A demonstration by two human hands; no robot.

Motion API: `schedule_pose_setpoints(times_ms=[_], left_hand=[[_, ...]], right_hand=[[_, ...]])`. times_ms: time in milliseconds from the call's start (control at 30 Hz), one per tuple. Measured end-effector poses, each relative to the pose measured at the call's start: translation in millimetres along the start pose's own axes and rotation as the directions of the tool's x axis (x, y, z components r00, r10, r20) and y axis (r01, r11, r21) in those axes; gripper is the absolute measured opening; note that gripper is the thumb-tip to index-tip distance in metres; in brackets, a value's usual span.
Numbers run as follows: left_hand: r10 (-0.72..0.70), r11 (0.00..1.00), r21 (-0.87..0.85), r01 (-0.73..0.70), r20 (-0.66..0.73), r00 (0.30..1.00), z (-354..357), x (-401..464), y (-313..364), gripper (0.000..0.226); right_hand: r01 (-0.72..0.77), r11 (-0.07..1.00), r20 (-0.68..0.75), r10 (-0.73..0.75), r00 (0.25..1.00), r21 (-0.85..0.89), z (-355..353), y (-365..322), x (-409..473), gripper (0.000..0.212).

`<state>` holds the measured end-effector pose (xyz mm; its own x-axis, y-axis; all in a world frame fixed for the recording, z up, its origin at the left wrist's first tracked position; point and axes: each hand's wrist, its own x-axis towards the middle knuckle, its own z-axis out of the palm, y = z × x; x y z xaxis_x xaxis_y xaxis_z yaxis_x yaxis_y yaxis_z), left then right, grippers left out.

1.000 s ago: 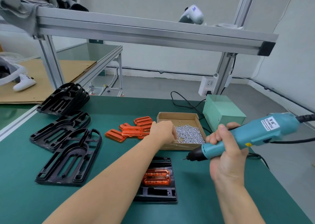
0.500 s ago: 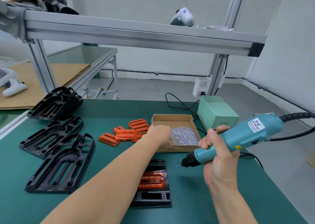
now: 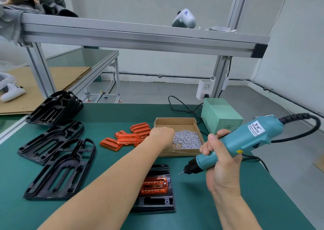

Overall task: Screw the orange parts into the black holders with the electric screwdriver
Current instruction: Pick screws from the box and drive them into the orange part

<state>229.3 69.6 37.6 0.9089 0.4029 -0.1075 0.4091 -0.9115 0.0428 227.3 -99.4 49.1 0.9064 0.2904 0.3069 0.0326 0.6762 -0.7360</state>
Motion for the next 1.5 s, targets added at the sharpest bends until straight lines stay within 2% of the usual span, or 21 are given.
schedule_pose_setpoints(times_ms=[100,233,333,400,600,800,933,1133,1233,1367,1433,1500], left_hand=[[0.006,0.998,-0.064,-0.005,0.011,1.000,1.5,0.0,-3.8,0.015],[-0.033,0.952,-0.305,0.021,-0.035,0.999,6.4,2.2,-12.9,0.017],[0.051,0.905,-0.421,-0.064,-0.042,0.998,9.2,1.7,-11.5,0.024],[0.091,0.891,-0.443,-0.095,-0.031,0.995,9.8,2.0,-7.3,0.024],[0.047,0.901,-0.432,-0.041,0.004,0.999,7.4,6.6,1.4,0.013],[0.049,0.934,-0.355,-0.050,-0.012,0.999,9.5,8.2,5.1,0.018],[0.036,0.927,-0.372,-0.042,-0.023,0.999,10.9,7.2,4.3,0.020],[-0.044,0.850,-0.522,-0.070,-0.202,0.978,15.5,-3.7,1.4,0.029],[-0.130,0.696,-0.713,-0.086,-0.243,0.961,12.5,-14.3,-1.6,0.024],[-0.261,0.362,-0.923,-0.131,-0.235,0.936,3.3,-41.7,-10.0,0.023],[-0.280,0.164,-0.969,-0.184,-0.224,0.933,0.6,-59.8,-15.6,0.025],[-0.282,0.006,-0.975,-0.224,-0.217,0.935,1.4,-79.7,-20.7,0.025]], right_hand=[[0.000,1.000,0.001,0.000,1.000,0.001,-1.4,-0.2,-0.3,0.020],[0.014,1.000,-0.014,-0.014,1.000,-0.002,-5.6,-1.9,2.4,0.019],[0.018,1.000,-0.039,-0.017,0.999,0.002,-8.1,-1.1,4.0,0.019],[0.014,1.000,-0.045,-0.015,0.999,-0.005,-8.4,0.7,4.0,0.020],[0.018,1.000,-0.028,-0.019,0.999,-0.018,-8.5,3.0,0.7,0.021],[0.020,0.999,-0.033,-0.021,0.999,-0.035,-9.4,2.7,-2.0,0.023],[0.018,0.999,-0.040,-0.020,0.999,-0.042,-10.8,0.2,-2.3,0.023],[0.009,0.999,-0.058,-0.012,0.998,-0.048,-13.3,-2.6,-2.2,0.021],[-0.001,0.999,-0.065,-0.001,0.998,-0.041,-13.3,-0.2,-4.3,0.021],[0.002,0.999,-0.050,-0.004,0.999,-0.043,-13.6,0.9,-6.7,0.021],[0.002,1.000,-0.047,-0.003,0.999,-0.027,-12.3,-0.2,-6.6,0.021],[-0.002,1.000,-0.041,0.002,0.999,0.003,-9.2,-1.8,-6.0,0.021]])
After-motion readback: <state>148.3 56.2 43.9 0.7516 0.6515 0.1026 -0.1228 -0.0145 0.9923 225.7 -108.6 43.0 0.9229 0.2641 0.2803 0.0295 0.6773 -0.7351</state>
